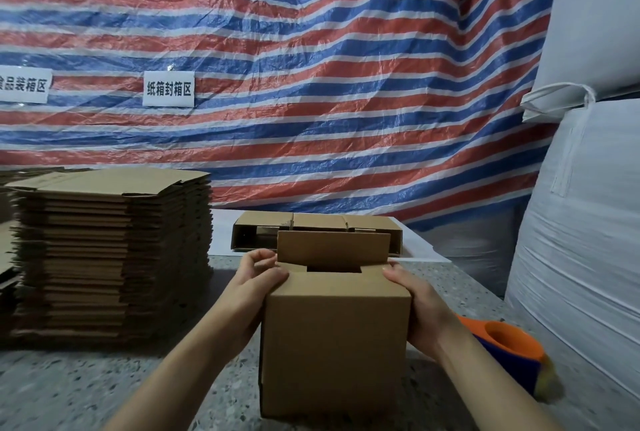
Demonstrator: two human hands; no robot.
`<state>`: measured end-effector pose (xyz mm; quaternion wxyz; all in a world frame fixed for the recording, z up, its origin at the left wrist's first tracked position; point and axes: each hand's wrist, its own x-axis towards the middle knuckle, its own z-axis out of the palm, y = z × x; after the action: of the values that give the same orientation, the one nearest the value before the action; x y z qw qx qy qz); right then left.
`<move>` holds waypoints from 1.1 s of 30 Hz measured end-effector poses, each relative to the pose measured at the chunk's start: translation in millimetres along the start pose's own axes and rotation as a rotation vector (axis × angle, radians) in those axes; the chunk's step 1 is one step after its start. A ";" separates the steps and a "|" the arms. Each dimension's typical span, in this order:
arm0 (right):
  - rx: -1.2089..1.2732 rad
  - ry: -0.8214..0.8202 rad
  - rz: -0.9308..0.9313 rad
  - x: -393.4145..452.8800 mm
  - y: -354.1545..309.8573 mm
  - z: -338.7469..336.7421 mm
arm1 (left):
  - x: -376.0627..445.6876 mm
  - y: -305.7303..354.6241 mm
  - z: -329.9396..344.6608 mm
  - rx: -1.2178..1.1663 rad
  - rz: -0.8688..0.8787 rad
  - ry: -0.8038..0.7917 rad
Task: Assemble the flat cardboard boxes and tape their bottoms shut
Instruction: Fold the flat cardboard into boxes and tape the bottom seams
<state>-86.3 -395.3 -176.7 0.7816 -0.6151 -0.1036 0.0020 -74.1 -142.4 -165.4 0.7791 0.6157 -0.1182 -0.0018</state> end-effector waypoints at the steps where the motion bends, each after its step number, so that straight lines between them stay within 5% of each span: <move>1: 0.009 -0.005 0.008 -0.3 -0.9 0.7 | 1.0 -0.1 0.7 -0.014 0.012 0.002; 21: 0.046 0.054 -0.037 -4.3 -1.6 10.2 | -1.6 1.7 -3.6 0.013 0.074 -0.098; 33: -0.005 0.080 -0.116 -5.5 5.0 9.1 | -3.7 -4.3 -9.6 0.127 0.114 0.004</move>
<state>-92.5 -386.0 -180.4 0.7823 -0.6096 -0.1077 -0.0684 -75.3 -133.7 -172.3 0.7376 0.6560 -0.1515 0.0513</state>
